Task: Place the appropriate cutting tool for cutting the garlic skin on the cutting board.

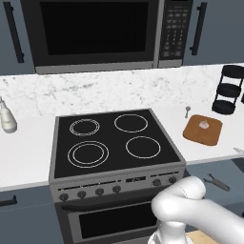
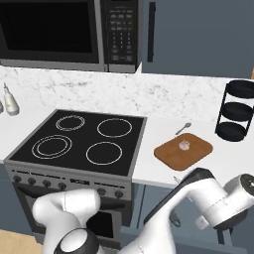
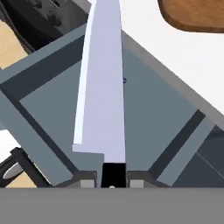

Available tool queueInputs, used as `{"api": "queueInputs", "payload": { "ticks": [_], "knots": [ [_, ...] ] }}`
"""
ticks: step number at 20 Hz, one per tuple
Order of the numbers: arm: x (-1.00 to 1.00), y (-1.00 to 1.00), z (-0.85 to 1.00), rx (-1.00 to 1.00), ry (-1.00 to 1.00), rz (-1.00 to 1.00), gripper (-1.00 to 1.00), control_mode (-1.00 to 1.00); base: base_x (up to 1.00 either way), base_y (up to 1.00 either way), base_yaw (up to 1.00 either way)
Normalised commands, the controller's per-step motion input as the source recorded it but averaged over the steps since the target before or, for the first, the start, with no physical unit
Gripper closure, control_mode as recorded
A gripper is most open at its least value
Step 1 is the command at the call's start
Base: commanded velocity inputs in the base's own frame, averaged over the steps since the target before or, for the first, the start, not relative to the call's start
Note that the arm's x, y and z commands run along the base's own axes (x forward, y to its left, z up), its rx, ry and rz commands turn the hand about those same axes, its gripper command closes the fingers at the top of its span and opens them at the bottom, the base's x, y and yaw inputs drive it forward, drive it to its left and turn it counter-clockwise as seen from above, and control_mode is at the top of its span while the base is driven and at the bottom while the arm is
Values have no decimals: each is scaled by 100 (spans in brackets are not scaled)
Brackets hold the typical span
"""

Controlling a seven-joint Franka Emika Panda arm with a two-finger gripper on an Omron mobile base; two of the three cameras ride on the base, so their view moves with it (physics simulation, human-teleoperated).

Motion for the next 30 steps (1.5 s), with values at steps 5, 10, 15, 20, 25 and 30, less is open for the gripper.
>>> {"api": "queueInputs", "payload": {
  "ticks": [5, 10, 15, 20, 25, 30],
  "knots": [
    [42, -1, 100, 0, 0, 13, 100, -100, 0, 0, 0],
    [99, 5, 100, 0, -5, 1, 100, -100, 0, 0, 0],
    [60, 7, 51, 0, -10, 0, 100, -100, 0, 0, 0],
    [54, 9, -25, 0, -2, -1, 100, -100, 0, 0, 0],
    [98, 48, -62, -2, -3, -5, 100, -100, 0, 0, 0],
    [89, 46, -57, 0, -3, -3, 100, -100, 0, 0, 0]
  ]
}}
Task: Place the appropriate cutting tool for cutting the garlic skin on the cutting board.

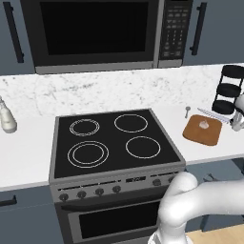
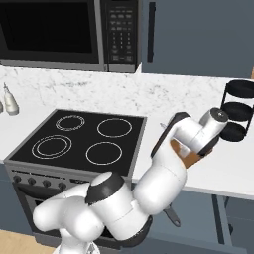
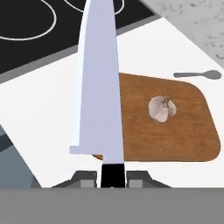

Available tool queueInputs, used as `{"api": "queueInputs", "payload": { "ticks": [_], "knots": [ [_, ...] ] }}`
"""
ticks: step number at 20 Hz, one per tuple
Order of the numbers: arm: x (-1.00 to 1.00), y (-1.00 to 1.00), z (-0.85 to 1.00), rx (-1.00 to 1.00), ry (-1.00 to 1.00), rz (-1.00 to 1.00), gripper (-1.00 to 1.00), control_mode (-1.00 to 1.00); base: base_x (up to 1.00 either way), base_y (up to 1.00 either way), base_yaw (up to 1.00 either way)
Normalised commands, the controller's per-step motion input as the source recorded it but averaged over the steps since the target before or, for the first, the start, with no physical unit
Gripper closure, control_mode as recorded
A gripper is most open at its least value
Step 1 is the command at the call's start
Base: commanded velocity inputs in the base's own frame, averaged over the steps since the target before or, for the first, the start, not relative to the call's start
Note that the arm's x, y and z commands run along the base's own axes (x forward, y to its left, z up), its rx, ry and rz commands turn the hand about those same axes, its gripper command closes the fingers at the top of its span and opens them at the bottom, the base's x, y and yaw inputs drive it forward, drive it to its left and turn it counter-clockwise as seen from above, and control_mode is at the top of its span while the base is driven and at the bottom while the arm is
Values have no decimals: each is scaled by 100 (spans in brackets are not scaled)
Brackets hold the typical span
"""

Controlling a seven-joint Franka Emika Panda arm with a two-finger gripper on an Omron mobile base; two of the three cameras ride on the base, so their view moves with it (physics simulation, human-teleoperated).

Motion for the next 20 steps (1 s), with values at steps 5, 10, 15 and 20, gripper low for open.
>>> {"api": "queueInputs", "payload": {
  "ticks": [5, 10, 15, 20],
  "knots": [
    [-2, 0, -6, 0, 0, 0, 100, -100, 0, 0, 0],
    [19, 23, -48, -5, -3, -2, 100, -100, 0, 0, 0],
    [56, 29, -46, -5, -5, -5, 100, -100, 0, 0, 0],
    [42, 15, -26, -3, -1, -4, 100, -100, 0, 0, 0]
  ]
}}
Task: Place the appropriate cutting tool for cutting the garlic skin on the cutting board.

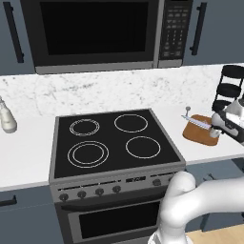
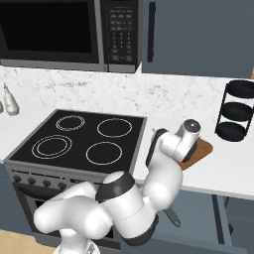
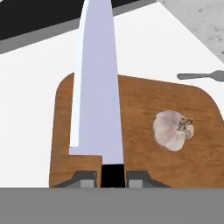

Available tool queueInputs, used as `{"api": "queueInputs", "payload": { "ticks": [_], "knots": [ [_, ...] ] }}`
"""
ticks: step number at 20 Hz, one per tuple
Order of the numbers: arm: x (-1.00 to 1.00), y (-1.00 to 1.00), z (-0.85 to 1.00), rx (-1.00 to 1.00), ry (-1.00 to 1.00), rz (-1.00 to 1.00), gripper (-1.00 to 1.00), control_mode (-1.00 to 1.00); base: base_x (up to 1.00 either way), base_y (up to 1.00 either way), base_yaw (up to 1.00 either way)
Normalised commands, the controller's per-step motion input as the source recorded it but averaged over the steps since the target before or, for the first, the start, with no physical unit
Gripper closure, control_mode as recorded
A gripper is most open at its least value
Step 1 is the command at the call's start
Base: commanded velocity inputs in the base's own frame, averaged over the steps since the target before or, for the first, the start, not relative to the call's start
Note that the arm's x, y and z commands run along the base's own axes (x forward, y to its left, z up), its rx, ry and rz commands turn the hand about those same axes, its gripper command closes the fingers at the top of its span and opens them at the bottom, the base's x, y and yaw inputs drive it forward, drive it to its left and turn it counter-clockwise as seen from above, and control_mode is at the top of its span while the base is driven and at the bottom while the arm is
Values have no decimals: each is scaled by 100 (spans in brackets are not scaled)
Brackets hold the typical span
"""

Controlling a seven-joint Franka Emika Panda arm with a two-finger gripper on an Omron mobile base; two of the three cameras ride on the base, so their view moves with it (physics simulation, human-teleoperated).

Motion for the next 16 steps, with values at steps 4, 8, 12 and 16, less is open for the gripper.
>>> {"api": "queueInputs", "payload": {
  "ticks": [4, 8, 12, 16],
  "knots": [
    [23, -21, -23, 0, -4, 0, 100, -100, 0, 0, 0],
    [40, -36, -19, 3, -6, 0, 100, -100, 0, 0, 0],
    [15, -14, -8, 1, 1, 0, -100, -100, 0, 0, 0],
    [0, 0, -1, 0, 8, 0, -100, -100, 0, 0, 0]
  ]
}}
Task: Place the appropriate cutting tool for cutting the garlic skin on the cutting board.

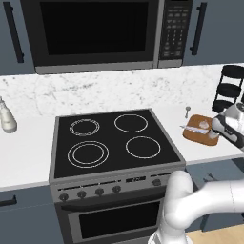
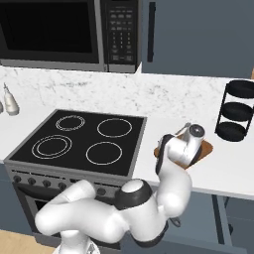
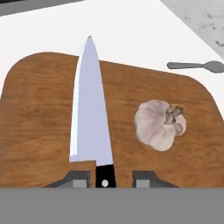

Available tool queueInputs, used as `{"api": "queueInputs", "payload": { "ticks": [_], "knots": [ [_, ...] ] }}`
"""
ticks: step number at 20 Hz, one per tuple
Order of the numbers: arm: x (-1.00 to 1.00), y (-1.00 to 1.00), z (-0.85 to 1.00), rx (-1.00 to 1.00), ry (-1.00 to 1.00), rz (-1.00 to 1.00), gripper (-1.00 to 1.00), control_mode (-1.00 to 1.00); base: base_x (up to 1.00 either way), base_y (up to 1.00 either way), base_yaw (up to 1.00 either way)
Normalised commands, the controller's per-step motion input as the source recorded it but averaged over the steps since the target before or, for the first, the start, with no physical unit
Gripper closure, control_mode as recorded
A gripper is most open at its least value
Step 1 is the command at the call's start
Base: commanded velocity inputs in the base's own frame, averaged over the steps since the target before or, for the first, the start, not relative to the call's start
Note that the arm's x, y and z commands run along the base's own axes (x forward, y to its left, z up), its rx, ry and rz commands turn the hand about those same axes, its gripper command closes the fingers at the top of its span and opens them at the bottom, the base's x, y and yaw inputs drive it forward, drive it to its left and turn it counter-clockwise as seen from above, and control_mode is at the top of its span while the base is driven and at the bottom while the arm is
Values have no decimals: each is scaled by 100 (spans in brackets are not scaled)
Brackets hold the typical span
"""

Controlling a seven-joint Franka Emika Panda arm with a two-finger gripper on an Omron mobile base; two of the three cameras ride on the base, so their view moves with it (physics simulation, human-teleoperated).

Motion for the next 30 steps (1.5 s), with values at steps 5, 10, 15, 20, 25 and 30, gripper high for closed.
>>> {"api": "queueInputs", "payload": {
  "ticks": [5, 10, 15, 20, 25, 30],
  "knots": [
    [0, -24, 0, 9, 10, 3, -100, -100, 0, 0, 0],
    [0, -38, 49, 11, 3, 14, -100, -100, 0, 0, 0],
    [0, -51, 95, 12, -4, 14, -100, -100, 0, 0, 0],
    [-10, -28, 37, 8, -9, 6, -100, -100, 0, 0, 0],
    [-58, 10, 2, 1, -11, 0, -100, -100, 0, 0, 0],
    [-89, 72, 34, -20, -36, 1, -100, -100, 0, 0, 0]
  ]
}}
